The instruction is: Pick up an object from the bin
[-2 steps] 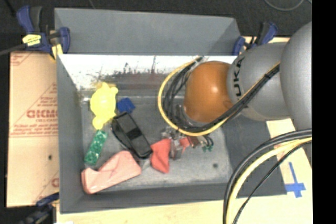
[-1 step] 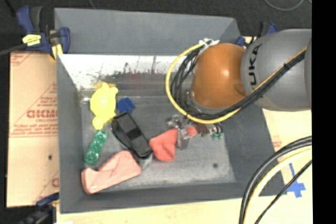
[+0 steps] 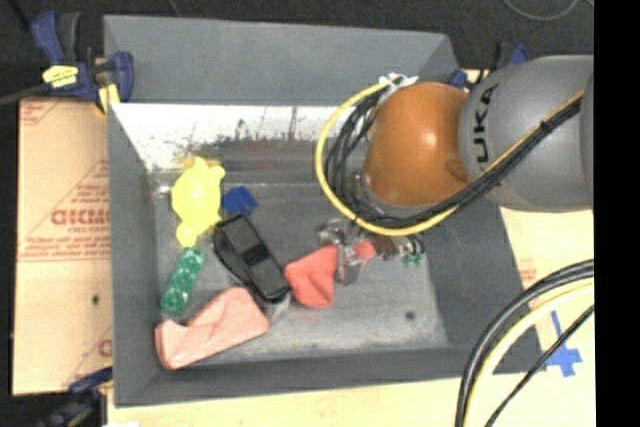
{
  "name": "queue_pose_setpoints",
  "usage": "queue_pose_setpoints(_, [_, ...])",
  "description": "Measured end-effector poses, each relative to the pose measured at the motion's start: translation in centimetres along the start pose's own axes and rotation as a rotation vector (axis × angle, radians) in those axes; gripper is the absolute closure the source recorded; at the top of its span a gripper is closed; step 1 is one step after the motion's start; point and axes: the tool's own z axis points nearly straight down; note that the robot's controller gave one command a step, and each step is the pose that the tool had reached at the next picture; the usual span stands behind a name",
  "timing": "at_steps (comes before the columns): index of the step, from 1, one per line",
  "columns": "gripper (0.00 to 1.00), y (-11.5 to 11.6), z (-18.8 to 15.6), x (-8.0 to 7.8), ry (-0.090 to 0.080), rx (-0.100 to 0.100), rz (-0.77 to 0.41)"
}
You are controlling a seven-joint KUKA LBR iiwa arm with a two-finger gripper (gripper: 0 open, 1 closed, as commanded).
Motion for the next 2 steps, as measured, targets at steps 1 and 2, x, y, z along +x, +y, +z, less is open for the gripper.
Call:
queue_pose_setpoints(1, [1.00, 0.71, -9.58, 0.13, -0.003, 0.001, -0.039])
queue_pose_setpoints(2, [1.00, 0.72, -9.57, 0.13, -0.003, 0.000, -0.037])
